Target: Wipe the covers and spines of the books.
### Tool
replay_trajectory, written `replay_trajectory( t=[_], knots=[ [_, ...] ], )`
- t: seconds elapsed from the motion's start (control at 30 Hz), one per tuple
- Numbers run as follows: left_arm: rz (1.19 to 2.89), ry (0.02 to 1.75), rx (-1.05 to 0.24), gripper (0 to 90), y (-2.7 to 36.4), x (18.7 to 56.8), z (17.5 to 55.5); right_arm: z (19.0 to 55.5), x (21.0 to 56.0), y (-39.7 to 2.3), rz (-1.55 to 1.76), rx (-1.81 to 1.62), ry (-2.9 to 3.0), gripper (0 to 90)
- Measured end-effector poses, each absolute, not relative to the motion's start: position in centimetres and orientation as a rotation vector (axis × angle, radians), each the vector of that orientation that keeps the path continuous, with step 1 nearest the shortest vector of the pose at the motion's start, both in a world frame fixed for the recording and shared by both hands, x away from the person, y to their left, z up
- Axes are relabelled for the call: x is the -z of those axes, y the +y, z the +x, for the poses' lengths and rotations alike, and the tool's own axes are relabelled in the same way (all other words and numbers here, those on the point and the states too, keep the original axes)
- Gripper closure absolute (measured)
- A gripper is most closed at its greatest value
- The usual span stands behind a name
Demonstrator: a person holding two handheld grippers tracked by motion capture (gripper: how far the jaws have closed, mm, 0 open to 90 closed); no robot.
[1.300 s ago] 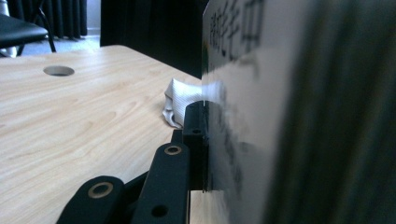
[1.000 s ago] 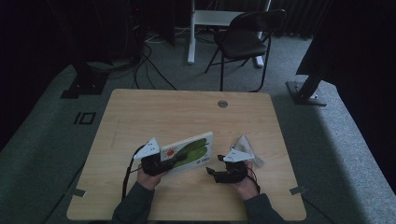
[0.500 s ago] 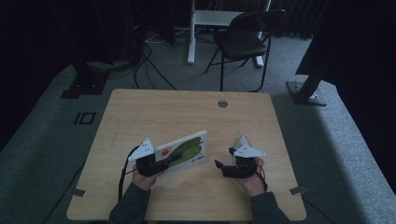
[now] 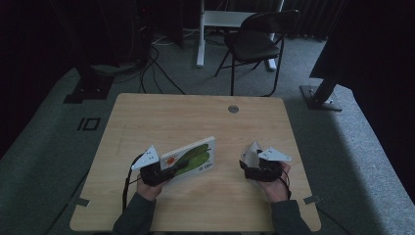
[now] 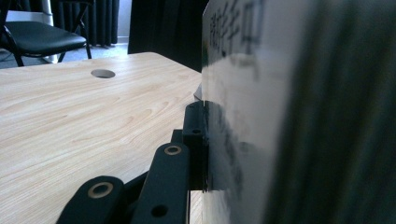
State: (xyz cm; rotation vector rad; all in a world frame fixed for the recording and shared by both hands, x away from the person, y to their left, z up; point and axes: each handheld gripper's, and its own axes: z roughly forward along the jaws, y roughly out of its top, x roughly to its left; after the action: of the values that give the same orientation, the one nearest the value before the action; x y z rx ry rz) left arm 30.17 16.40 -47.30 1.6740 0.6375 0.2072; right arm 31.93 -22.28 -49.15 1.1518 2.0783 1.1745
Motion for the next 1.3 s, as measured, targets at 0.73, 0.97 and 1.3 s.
replay_trajectory(
  t=[0.73, 0.97, 1.3],
  knots=[
    [1.697, 0.646, -0.250, 78.1, 16.6, 47.3, 30.0, 34.2, 52.7, -24.3, 1.361, -1.008, 2.067, 29.7],
    [1.721, 0.643, -0.289, 78.1, 16.5, 47.2, 29.8, 34.1, 53.0, -24.0, 1.347, -0.947, 2.067, 47.5],
    [1.757, 0.633, -0.328, 78.1, 16.0, 47.2, 29.6, 34.2, 53.2, -24.2, 1.369, -0.929, 2.065, 60.6]
  ],
)
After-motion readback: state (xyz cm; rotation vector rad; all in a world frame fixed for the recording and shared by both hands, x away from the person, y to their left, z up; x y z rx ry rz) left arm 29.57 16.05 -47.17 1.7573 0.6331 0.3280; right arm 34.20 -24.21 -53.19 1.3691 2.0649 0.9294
